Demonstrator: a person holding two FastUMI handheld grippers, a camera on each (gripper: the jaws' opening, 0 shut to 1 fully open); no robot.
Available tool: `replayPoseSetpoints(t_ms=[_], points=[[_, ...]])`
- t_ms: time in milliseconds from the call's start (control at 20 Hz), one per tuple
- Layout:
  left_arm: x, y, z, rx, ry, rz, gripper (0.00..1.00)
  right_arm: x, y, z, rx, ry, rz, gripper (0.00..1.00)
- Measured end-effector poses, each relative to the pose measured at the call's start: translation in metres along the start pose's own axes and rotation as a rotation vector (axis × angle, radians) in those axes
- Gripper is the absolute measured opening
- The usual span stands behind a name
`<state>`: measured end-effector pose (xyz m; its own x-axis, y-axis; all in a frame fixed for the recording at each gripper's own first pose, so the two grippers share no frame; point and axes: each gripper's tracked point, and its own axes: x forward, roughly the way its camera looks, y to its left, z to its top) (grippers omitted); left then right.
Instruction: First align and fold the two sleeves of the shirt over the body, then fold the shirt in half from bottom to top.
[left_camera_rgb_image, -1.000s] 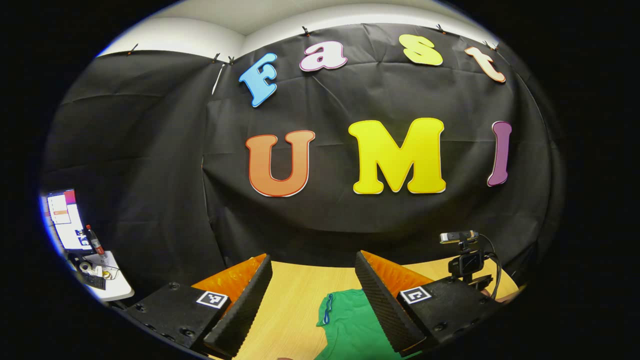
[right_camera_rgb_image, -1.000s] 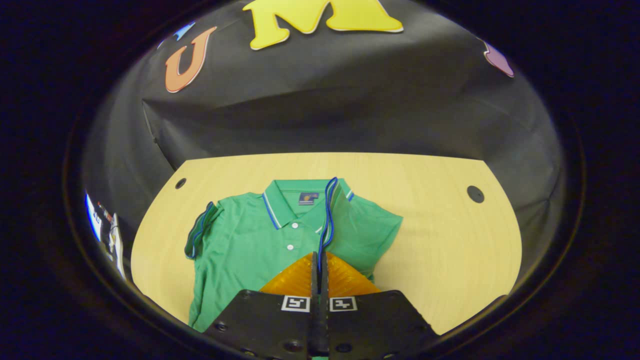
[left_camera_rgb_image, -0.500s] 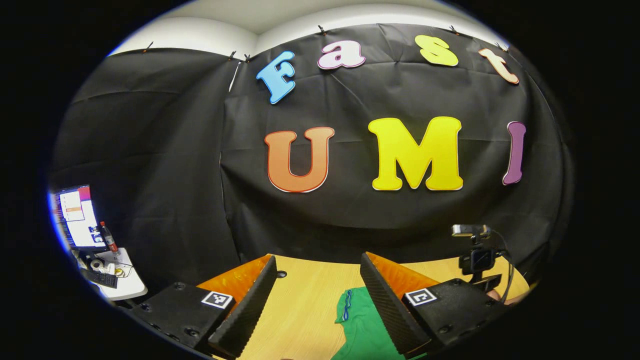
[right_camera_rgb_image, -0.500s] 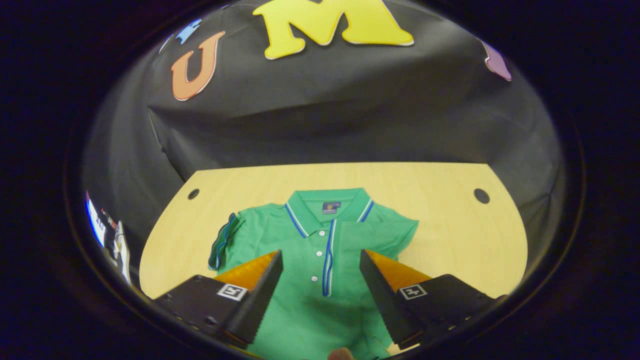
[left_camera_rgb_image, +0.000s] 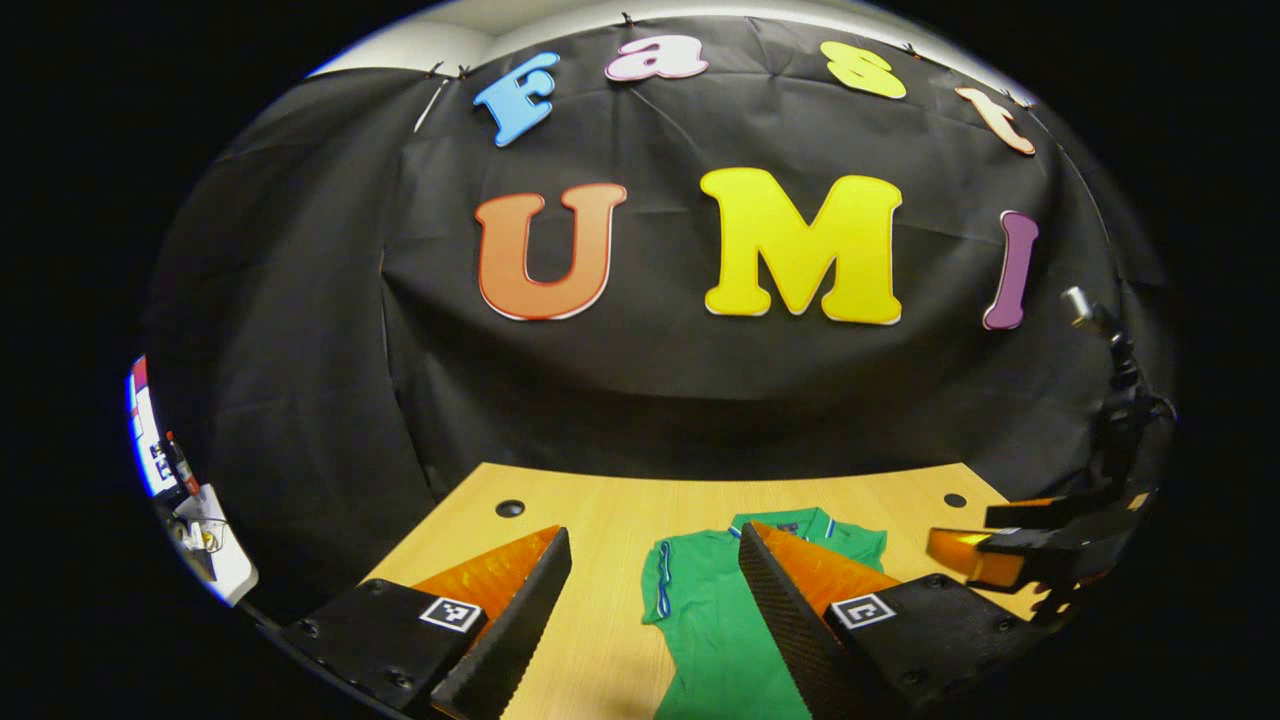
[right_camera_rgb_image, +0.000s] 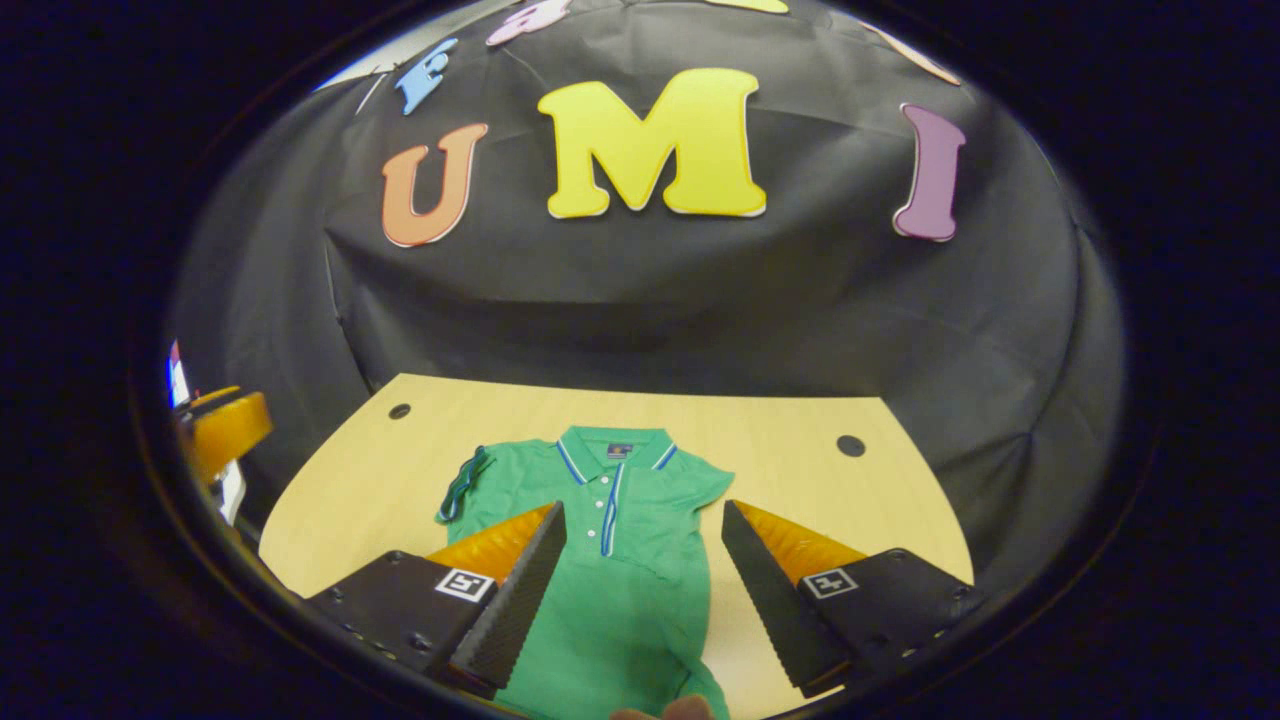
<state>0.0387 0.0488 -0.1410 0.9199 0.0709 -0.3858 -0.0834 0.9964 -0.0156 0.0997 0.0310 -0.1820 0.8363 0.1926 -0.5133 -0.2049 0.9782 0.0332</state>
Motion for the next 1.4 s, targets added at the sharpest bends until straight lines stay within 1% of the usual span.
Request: replayPoseSetpoints(t_ms=[100,200,400,550,600,650,700,750,950,1050,1100,1150,1200,1300,1350,1400], points=[[0.023,-0.002,-0.023,0.003,0.092,-0.027,1.0,-0.024,-0.012,0.006,-0.002,-0.021,-0.036,0.96],[0.052,0.0,-0.049,-0.005,0.188,-0.038,1.0,-0.044,-0.021,0.012,0.007,-0.039,-0.062,0.96],[0.104,0.002,-0.088,0.003,0.318,-0.066,1.0,-0.064,-0.037,0.02,-0.009,-0.069,-0.116,0.96],[0.141,0.003,-0.116,0.033,0.388,-0.078,1.0,-0.064,-0.037,0.013,0.017,-0.043,-0.12,0.96],[0.152,0.006,-0.126,0.056,0.418,-0.071,1.0,-0.062,-0.037,0.009,0.018,-0.032,-0.123,0.96],[0.164,0.008,-0.136,0.073,0.441,-0.075,1.0,-0.059,-0.037,0.004,0.001,-0.014,-0.128,0.96],[0.173,0.008,-0.144,0.079,0.462,-0.08,1.0,-0.057,-0.035,-0.002,-0.018,0.003,-0.125,0.94],[0.183,0.008,-0.151,0.078,0.478,-0.084,1.0,-0.055,-0.033,-0.003,-0.031,0.015,-0.124,0.98],[0.209,0.009,-0.179,0.034,0.547,-0.079,1.0,-0.049,-0.025,-0.007,-0.038,0.034,-0.108,0.95],[0.217,0.015,-0.19,0.045,0.578,-0.068,1.0,-0.042,-0.022,-0.011,-0.026,0.057,-0.095,0.95],[0.218,0.017,-0.194,0.05,0.592,-0.063,0.98,-0.04,-0.021,-0.013,-0.022,0.066,-0.092,0.96],[0.217,0.017,-0.195,0.046,0.6,-0.062,0.86,-0.038,-0.02,-0.014,-0.014,0.073,-0.088,0.95],[0.22,0.016,-0.192,0.048,0.596,-0.074,0.83,-0.037,-0.018,-0.015,-0.005,0.076,-0.083,0.95],[0.22,0.015,-0.195,0.051,0.622,-0.095,0.69,-0.031,-0.016,-0.019,0.013,0.092,-0.075,0.95],[0.219,0.016,-0.194,0.042,0.629,-0.101,0.57,-0.028,-0.014,-0.023,0.023,0.107,-0.068,0.96],[0.219,0.017,-0.193,0.033,0.635,-0.097,0.47,-0.027,-0.012,-0.024,0.032,0.115,-0.063,0.95]])
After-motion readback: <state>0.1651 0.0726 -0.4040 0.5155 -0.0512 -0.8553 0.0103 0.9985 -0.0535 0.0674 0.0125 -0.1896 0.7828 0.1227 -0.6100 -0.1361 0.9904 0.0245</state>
